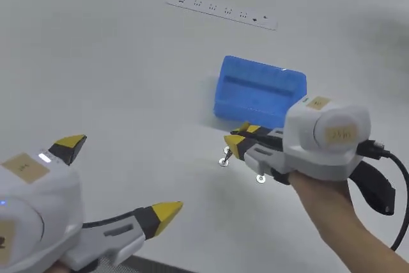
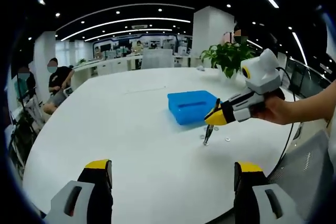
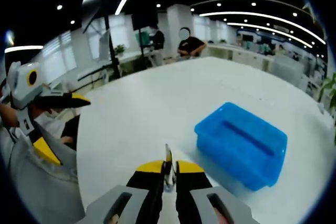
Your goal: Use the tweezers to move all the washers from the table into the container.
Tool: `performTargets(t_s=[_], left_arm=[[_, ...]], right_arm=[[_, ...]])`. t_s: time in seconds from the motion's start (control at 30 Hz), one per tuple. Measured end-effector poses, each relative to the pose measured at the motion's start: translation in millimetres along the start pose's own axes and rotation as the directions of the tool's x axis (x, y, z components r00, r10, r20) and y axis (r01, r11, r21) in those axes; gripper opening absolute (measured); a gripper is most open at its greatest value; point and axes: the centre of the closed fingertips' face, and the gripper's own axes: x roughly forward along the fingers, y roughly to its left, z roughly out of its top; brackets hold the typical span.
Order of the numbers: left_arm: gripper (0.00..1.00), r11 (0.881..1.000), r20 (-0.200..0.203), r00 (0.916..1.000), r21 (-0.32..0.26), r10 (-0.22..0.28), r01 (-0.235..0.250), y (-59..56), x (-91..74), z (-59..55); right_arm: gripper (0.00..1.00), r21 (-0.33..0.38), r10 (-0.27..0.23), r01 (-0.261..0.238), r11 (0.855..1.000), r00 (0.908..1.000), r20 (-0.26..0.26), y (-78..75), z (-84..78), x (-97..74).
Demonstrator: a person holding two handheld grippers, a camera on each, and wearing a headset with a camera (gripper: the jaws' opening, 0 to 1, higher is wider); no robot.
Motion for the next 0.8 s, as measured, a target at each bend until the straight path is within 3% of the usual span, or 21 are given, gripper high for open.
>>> performTargets(t_s=[0.03,0.17,0.23,0.27,0.37,0.6,0.73,0.8], left_arm=[[0.99,1.000,-0.017,0.9998,0.011,-0.007,0.007,-1.2,1.3,-2.8],[0.99,0.999,0.000,1.0000,0.045,-0.009,0.009,-3.6,-0.4,-1.5],[0.99,0.998,-0.013,0.9999,0.054,-0.010,0.011,-3.7,1.0,-4.1],[0.99,0.998,-0.026,0.9997,0.068,-0.002,0.004,-2.8,1.2,-6.6],[0.99,0.995,-0.018,0.9997,0.102,0.020,-0.018,-0.3,0.7,-6.0],[0.99,0.993,-0.021,0.9994,0.112,0.027,-0.024,1.5,1.0,-7.1],[0.99,0.992,-0.026,0.9991,0.123,0.034,-0.030,2.5,1.0,-8.1],[0.99,0.992,-0.022,0.9992,0.121,0.033,-0.030,2.4,1.1,-7.6]], right_arm=[[0.04,0.003,0.002,-0.002,1.000,1.0000,0.000,0.5,0.0,0.2],[0.02,-0.032,-0.009,0.009,0.999,0.9999,-0.009,1.3,-0.5,-0.3],[0.02,-0.036,-0.011,0.011,0.999,0.9998,-0.018,0.6,-0.2,-0.6],[0.02,-0.033,-0.009,0.008,0.999,0.9997,-0.022,0.0,0.5,-0.5],[0.01,-0.039,-0.012,0.010,0.999,0.9991,-0.040,0.8,4.0,-3.1],[0.01,-0.056,-0.017,0.019,0.998,0.9996,0.024,-0.2,43.9,-16.3],[0.01,-0.060,-0.041,0.047,0.997,0.9950,0.091,-8.7,74.4,-23.2],[0.01,-0.056,-0.036,0.042,0.998,0.9939,0.104,-10.7,82.0,-23.4]])
